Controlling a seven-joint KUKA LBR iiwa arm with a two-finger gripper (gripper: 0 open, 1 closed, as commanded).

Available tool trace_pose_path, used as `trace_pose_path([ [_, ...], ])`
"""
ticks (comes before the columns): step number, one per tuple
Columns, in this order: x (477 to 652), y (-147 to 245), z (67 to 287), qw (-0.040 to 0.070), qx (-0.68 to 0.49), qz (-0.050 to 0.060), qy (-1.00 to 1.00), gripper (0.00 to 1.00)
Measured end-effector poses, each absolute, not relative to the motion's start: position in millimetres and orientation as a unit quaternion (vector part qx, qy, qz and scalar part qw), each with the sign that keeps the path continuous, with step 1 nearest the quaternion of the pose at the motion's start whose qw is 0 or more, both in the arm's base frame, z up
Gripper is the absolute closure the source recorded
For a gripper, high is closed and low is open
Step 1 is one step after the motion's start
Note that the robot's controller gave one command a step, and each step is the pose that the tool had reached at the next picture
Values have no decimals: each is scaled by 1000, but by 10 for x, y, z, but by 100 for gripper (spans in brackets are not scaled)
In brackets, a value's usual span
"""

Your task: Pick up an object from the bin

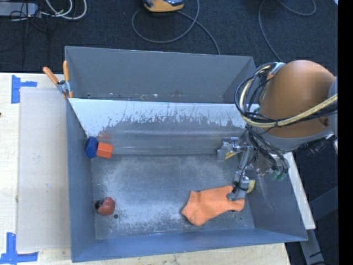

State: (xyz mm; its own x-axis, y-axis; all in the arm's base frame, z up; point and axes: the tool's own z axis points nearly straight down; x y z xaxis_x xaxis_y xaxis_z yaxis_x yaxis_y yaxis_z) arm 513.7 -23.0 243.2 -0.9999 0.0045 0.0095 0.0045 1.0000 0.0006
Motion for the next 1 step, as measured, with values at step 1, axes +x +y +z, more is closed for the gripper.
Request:
trace_pose_path([
  [1, 5151, -229, 2474, 1, -2, 0, -1000, 0],
])
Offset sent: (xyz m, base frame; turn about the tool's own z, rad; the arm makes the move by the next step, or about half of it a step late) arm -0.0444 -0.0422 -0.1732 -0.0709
